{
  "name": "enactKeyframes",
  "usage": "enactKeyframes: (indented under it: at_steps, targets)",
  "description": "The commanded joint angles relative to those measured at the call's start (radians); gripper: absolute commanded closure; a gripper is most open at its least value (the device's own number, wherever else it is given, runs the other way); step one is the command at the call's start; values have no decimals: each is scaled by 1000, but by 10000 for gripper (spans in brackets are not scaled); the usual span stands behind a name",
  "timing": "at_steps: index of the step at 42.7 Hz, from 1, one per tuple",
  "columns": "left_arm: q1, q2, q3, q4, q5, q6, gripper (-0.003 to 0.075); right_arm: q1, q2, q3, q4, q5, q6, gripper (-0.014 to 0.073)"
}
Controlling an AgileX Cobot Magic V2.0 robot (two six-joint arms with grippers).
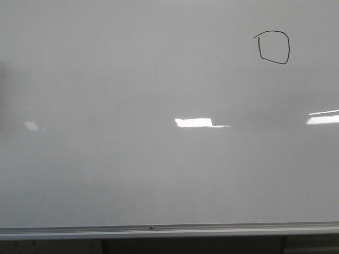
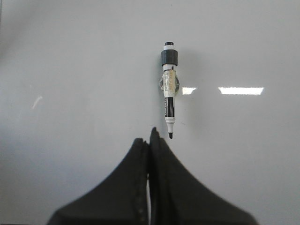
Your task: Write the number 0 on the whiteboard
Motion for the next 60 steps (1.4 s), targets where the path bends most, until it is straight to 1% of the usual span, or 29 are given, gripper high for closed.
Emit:
enactKeyframes:
  at_steps: [1,31,34,39,43,48,50,52,56,60]
  targets:
    - [0,-21,24,-10,-93,-12,740,-7,11,-27,13,-73,-5,662]
    - [0,-21,24,-10,-93,-12,740,-7,11,-27,8,-76,-7,662]
    - [0,-21,24,-10,-93,-12,740,-7,9,-17,-6,-108,-20,662]
    - [0,-21,24,-10,-93,-12,740,-11,-14,37,-70,-193,-10,662]
    - [0,-21,24,-10,-93,-12,740,-25,-53,115,-171,-247,77,662]
    - [0,-21,24,-10,-93,-12,740,-60,-110,224,-365,-282,281,662]
    - [0,-21,24,-10,-93,-12,740,-77,-130,261,-426,-282,342,662]
    - [0,-21,24,-10,-93,-12,740,-98,-152,303,-486,-279,432,662]
    - [0,-21,24,-10,-93,-12,740,-135,-185,368,-550,-276,535,662]
    - [0,-21,24,-10,-93,-12,740,-166,-219,427,-572,-276,561,662]
